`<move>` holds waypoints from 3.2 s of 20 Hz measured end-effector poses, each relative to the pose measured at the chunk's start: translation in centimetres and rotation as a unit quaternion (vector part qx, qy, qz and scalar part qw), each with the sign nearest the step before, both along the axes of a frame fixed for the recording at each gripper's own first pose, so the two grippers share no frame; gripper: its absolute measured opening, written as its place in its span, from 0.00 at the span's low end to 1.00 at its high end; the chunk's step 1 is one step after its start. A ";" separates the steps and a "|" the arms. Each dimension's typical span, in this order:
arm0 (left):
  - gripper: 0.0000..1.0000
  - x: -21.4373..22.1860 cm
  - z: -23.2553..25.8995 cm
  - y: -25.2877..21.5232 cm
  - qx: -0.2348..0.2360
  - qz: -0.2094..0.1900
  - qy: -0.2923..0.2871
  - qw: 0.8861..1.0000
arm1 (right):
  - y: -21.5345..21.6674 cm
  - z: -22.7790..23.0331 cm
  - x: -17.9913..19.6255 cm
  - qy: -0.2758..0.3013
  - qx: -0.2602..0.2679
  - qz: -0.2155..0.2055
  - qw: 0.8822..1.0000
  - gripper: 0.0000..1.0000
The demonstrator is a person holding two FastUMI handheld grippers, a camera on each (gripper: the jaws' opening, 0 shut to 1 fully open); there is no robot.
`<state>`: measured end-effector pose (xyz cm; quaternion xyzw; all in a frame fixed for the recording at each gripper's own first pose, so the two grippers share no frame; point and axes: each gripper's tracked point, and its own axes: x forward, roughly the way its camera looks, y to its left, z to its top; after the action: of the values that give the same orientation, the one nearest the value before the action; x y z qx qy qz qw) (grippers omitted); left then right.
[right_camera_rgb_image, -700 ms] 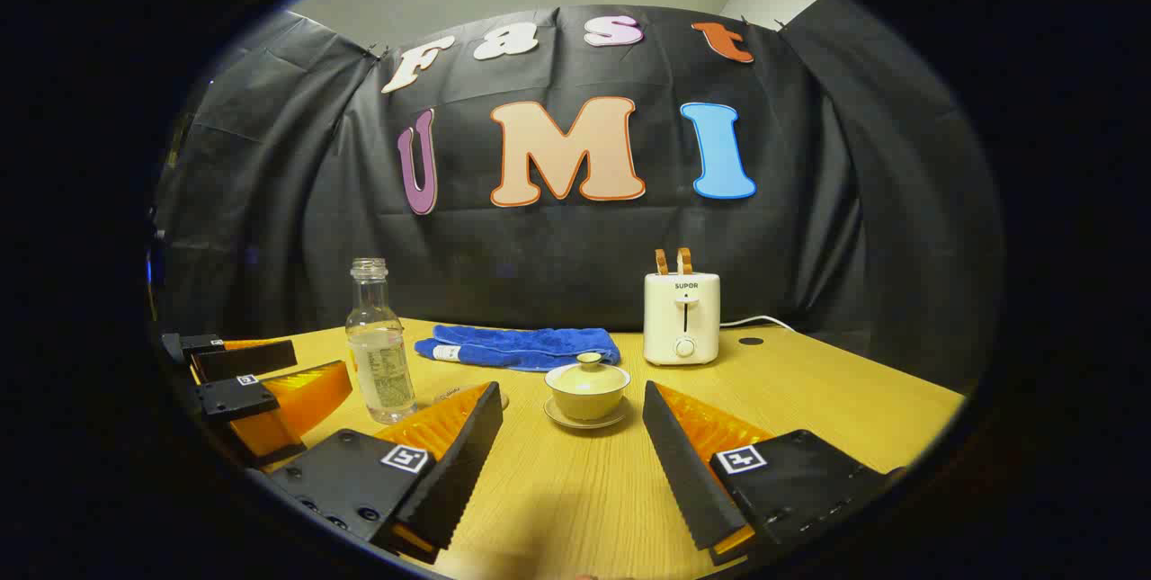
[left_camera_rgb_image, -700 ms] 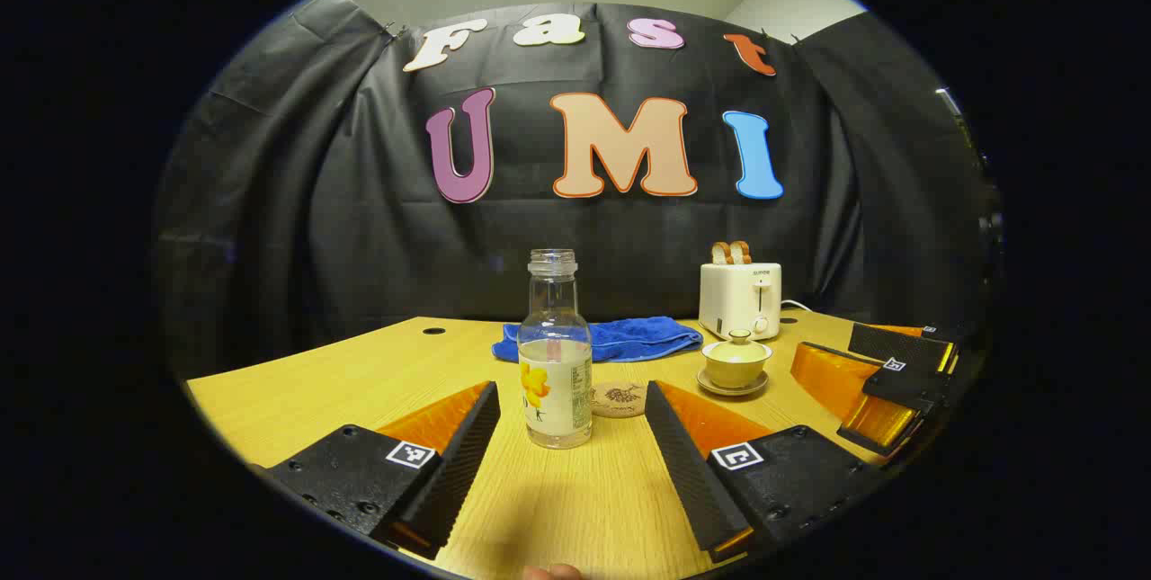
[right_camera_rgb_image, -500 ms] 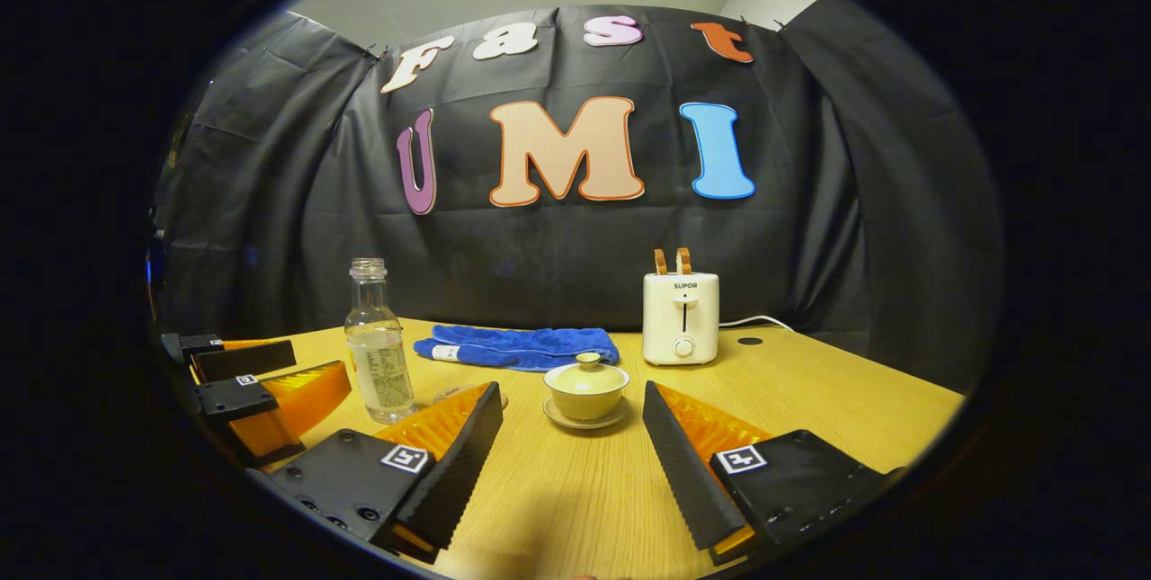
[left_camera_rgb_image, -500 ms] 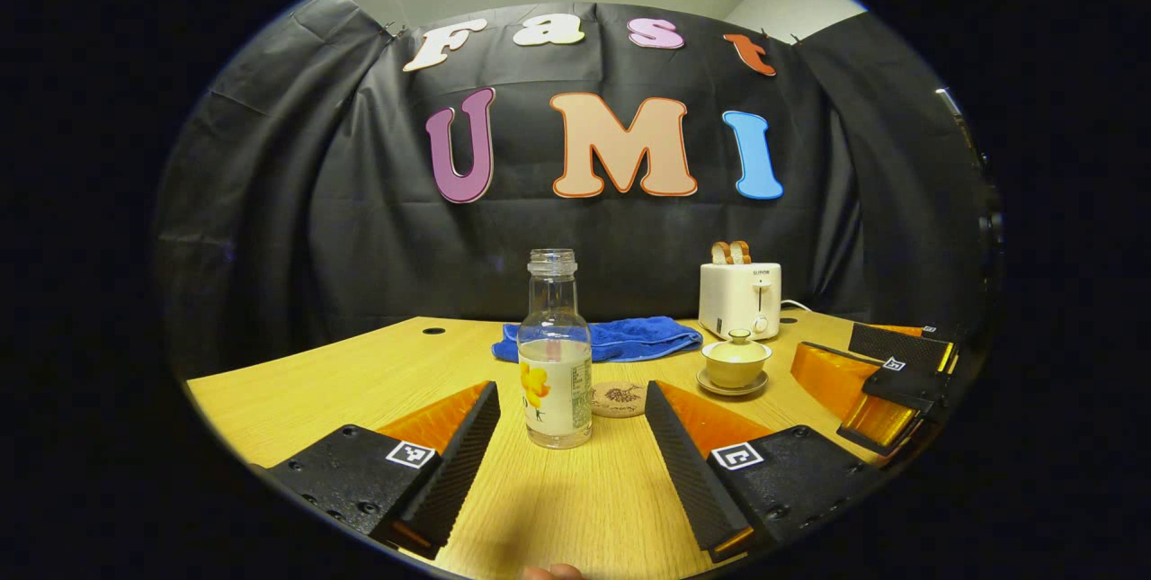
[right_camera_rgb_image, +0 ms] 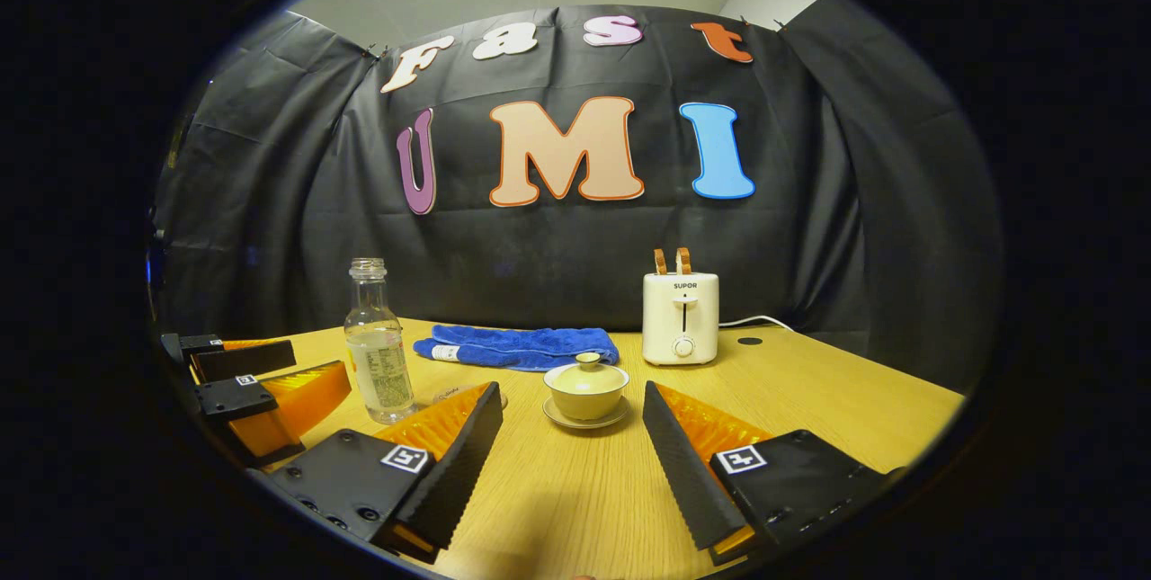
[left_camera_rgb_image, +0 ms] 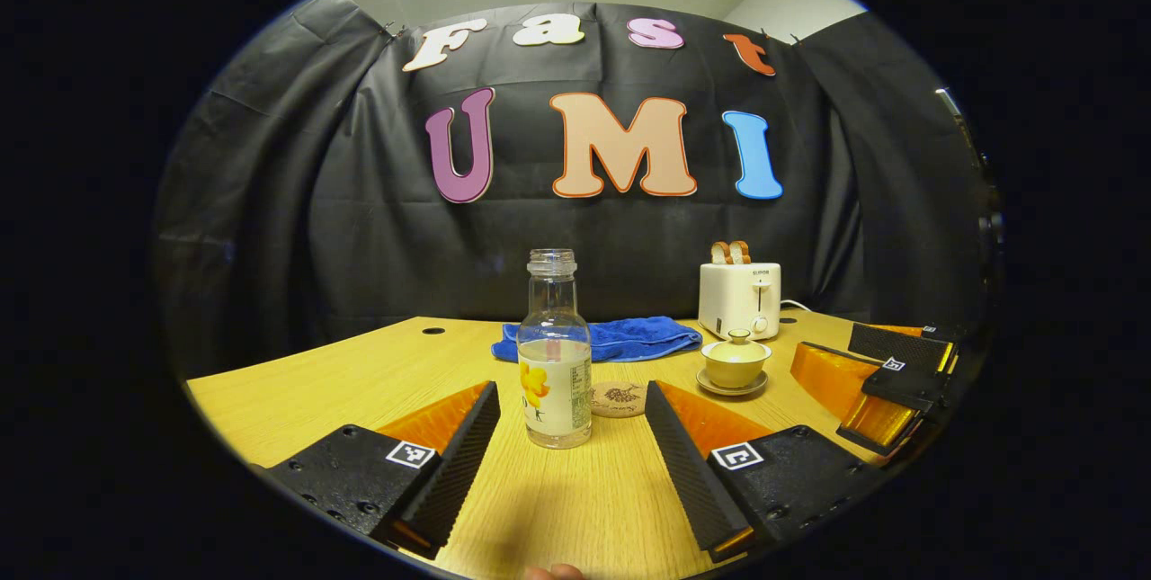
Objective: Open the teacup lid with one hand, grasp the water bottle and pour water into the teacup with the other hand; after pouring, place the water bottle on the coaster and then close the teacup lid.
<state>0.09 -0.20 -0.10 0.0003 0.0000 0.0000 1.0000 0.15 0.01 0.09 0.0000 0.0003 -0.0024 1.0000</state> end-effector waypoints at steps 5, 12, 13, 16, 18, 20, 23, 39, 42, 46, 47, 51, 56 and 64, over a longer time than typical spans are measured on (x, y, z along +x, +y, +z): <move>0.95 0.0 0.1 0.0 0.000 0.000 0.000 1.000 | 0.0 -0.1 0.0 0.000 0.000 0.000 1.000 0.97; 0.95 0.0 0.0 0.1 0.000 0.000 0.000 1.000 | 0.0 0.0 -0.1 0.000 0.000 0.000 1.000 0.97; 0.95 0.0 0.0 0.0 0.000 0.000 0.000 1.000 | 0.0 -0.1 0.0 0.000 0.000 0.000 1.000 0.97; 0.95 -0.1 0.0 0.1 0.000 0.000 0.000 1.000 | 0.1 0.0 0.0 0.000 0.000 -0.001 1.000 0.97; 0.95 0.0 0.0 0.1 0.000 0.000 0.000 1.000 | 0.0 -0.1 -0.1 0.001 0.000 -0.001 1.000 0.97; 0.95 0.0 0.1 0.0 0.000 0.000 0.000 1.000 | 0.0 0.0 -0.1 -0.001 0.000 -0.002 1.000 0.97; 0.95 -0.2 0.0 0.1 0.000 0.000 -0.001 1.000 | -0.1 -0.1 0.7 0.001 0.000 -0.006 1.000 0.97; 0.95 -0.1 0.1 0.0 0.000 -0.004 -0.001 1.000 | -0.8 -1.9 15.5 0.045 -0.008 -0.017 0.999 0.99; 0.95 -0.1 0.1 -0.1 0.000 -0.005 -0.001 1.000 | -1.1 -2.2 17.0 0.057 -0.017 -0.014 0.998 0.99; 0.95 -0.1 0.0 0.0 0.000 -0.006 -0.001 1.000 | -1.3 -2.9 18.0 0.080 -0.003 -0.010 0.997 0.94; 0.95 -0.1 0.1 0.1 0.000 -0.006 -0.001 1.000 | -1.3 -3.0 18.1 0.080 -0.003 -0.008 0.997 0.86; 0.95 -0.1 0.1 0.0 0.000 -0.006 -0.001 1.000 | -1.0 -3.3 18.5 0.087 -0.015 -0.004 0.996 0.65; 0.95 0.0 0.0 0.0 0.000 -0.006 -0.001 1.000 | -0.7 -3.2 18.9 0.090 -0.027 -0.006 0.996 0.35; 0.95 0.0 0.0 0.0 0.000 -0.006 -0.001 1.000 | -0.3 -2.2 18.4 0.062 -0.007 0.020 0.998 0.35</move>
<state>0.11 -0.17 -0.08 0.0006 -0.0011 -0.0062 1.0000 18.60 -0.33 -2.13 -0.0072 0.0627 0.0178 0.9978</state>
